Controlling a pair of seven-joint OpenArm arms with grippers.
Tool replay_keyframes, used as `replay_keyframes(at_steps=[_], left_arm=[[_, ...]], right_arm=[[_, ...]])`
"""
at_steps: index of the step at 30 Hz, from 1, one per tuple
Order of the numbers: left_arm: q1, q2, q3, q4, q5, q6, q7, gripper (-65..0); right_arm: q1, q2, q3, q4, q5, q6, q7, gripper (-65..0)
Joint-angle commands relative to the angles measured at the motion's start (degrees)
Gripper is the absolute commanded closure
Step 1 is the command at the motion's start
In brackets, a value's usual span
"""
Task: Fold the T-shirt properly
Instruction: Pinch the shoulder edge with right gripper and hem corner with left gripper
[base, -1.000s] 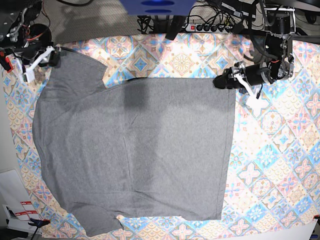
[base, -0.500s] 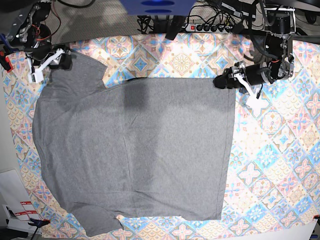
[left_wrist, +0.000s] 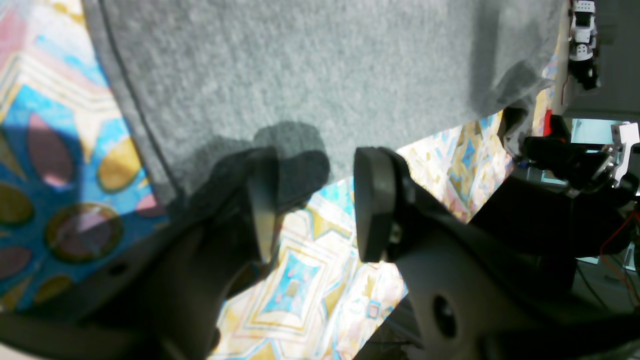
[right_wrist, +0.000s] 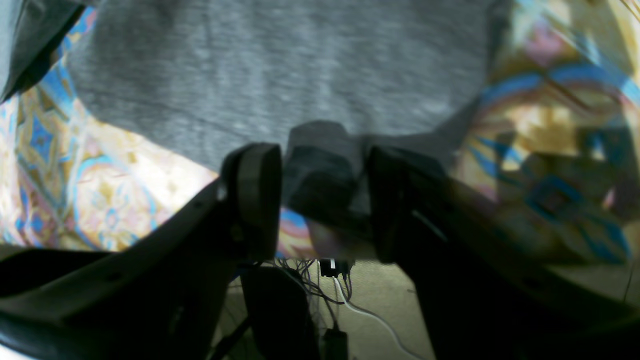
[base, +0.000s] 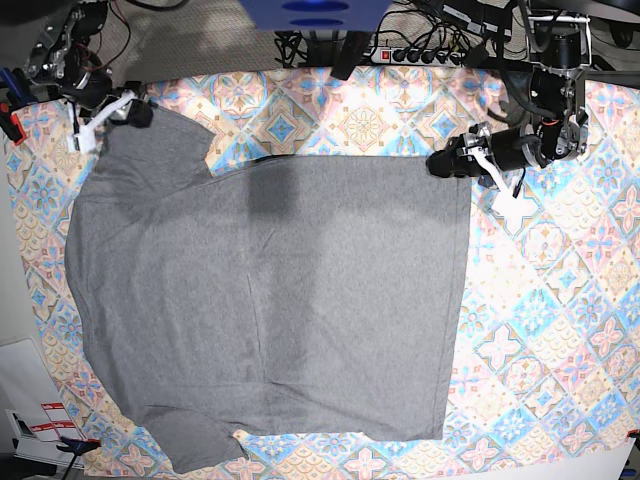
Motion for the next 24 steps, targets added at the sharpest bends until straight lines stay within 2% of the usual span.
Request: replay_keyframes(at_steps=[1,5,11,15,18,24], left_arm=[[-0.04,-0.83,-0.05,0.24,1.67,0.51,1.28,-25.0],[-0.13,-0.83,0.03,0.24,1.67,0.51,1.28,-25.0],[-0.57,-0.83,0.03,0.24,1.67,0.51,1.28,-24.9],[-1.97,-0.57,0.12,0.24,1.76,0.51,1.28,-24.9],[-2.06,-0.57,0.12,0.24,1.67,0.51,1.37,-24.9],[-1.62,-0.57,0.21,0.24,1.76,0.51,1.37,-24.9]], right_arm=[[0.22,0.13,-1.79,0.59,0.20,0.34,-0.41,-27.9],[1.54,0.13,-5.66,0.59,0.20,0.34,-0.23,-27.9],[2.15,0.13,-5.66,0.59,0.20,0.34,-0.32,-27.7],[2.15,0.48,-5.49,0.59,0.20,0.34,-0.23,-21.8],[1.89,0.48,-2.06,0.59,0.20,0.34,-0.41,-17.0],[0.13,2.77,7.79,6.66,0.20,0.34,-4.10,-16.6]])
